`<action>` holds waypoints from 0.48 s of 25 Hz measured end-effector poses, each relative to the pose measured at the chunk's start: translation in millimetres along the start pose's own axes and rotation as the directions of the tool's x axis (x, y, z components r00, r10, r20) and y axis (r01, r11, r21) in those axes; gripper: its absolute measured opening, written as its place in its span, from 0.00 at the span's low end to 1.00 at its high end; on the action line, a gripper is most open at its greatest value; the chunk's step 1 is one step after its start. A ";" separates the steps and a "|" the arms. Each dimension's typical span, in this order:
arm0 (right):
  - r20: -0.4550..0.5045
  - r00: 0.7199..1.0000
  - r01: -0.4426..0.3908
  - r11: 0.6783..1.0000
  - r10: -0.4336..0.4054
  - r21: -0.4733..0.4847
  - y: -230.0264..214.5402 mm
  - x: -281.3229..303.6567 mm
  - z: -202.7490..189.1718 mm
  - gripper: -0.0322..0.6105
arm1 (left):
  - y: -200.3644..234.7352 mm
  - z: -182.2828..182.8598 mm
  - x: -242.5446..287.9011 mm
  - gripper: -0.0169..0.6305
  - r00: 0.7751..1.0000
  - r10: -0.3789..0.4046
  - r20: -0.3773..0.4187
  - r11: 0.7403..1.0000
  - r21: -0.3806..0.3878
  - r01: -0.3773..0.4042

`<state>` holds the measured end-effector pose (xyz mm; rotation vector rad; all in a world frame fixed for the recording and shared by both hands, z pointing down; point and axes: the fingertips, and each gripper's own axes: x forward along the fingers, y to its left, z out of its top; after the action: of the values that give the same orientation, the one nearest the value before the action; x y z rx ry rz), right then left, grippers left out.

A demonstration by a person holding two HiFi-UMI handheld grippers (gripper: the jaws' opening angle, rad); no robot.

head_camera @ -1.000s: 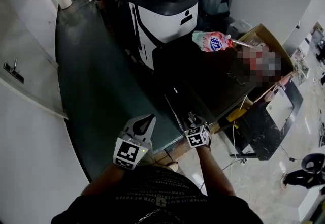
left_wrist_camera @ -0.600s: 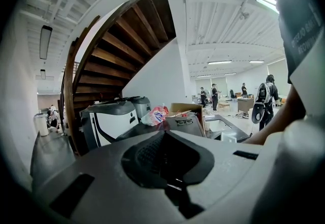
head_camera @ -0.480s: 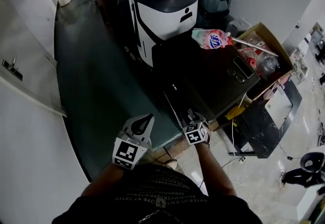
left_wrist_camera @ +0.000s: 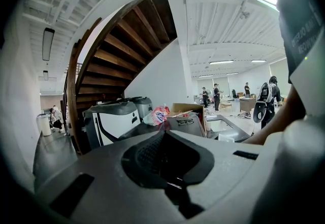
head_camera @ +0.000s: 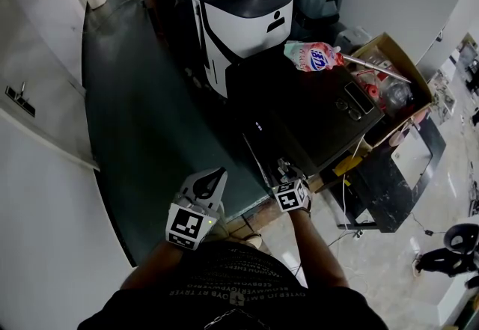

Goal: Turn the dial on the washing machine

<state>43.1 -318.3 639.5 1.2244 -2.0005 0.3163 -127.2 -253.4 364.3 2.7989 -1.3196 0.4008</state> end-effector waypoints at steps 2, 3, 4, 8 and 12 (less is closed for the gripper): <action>0.001 1.000 -0.002 1.000 0.002 0.002 0.2 -1.2 -2.3 0.40 | -0.8 0.7 -1.3 0.03 1.000 0.001 -0.001 1.000 -0.001 -0.001; -0.001 1.000 -0.005 1.000 0.005 0.005 0.8 -2.7 -2.4 0.40 | -1.3 1.4 -1.8 0.03 1.000 0.001 -0.001 1.000 -0.001 -0.001; 0.000 1.000 -0.008 1.000 0.008 0.007 1.5 -4.9 -1.7 0.42 | -2.1 1.8 -2.2 0.03 1.000 0.001 -0.001 1.000 0.000 -0.001; 0.087 0.996 -0.025 1.000 0.024 0.017 4.4 -28.4 19.4 0.42 | -5.7 3.3 -3.0 0.03 1.000 0.002 0.007 1.000 0.002 -0.002; 0.293 0.955 -0.053 0.997 0.037 0.048 6.3 -84.6 64.9 0.30 | -3.4 9.2 -8.4 0.03 1.000 0.016 0.021 1.000 0.009 -0.016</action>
<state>28.7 -295.7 536.1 1.3246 -2.2878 0.2234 -127.7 -246.1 353.7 2.8090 -1.3481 0.3804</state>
